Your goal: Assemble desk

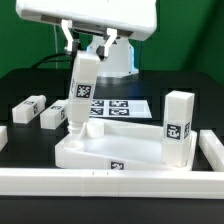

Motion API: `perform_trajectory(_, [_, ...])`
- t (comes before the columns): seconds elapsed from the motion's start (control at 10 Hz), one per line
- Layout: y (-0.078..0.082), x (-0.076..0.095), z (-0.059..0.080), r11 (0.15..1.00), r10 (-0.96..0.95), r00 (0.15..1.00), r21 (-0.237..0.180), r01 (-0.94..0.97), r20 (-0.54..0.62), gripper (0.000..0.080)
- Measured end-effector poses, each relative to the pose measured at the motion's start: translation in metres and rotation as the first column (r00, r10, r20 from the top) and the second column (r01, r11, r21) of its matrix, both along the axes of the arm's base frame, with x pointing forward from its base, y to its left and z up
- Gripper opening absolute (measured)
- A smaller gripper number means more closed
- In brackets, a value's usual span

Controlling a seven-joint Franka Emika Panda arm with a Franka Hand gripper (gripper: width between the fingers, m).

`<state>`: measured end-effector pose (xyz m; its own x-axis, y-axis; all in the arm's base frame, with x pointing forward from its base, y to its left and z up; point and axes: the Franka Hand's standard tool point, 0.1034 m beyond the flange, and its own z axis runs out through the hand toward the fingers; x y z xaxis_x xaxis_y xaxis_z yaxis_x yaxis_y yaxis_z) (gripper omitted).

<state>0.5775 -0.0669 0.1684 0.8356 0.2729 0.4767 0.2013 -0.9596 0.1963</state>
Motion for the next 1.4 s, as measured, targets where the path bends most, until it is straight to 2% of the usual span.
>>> perform_trajectory(0.2, [-0.001,0.0,-0.001,1.0,0.002,1.0,0.001,-0.002,-0.006,0.0291])
perform_trajectory(0.3, [-0.01,0.002,0.0,1.0,-0.005,1.0,0.016,0.005,-0.029,0.029])
perform_trajectory(0.5, [-0.027,0.009,0.006,1.0,-0.008,1.0,0.019,0.008,-0.023,0.0291])
perform_trajectory(1.0, [-0.024,0.007,0.003,1.0,-0.013,1.0,0.028,0.013,-0.029,0.0291])
perform_trajectory(1.2, [-0.025,0.011,0.006,0.999,-0.004,0.999,0.042,0.006,-0.042,0.029])
perform_trajectory(1.4, [-0.019,0.018,0.009,0.998,0.006,1.0,0.058,-0.005,-0.031,0.029])
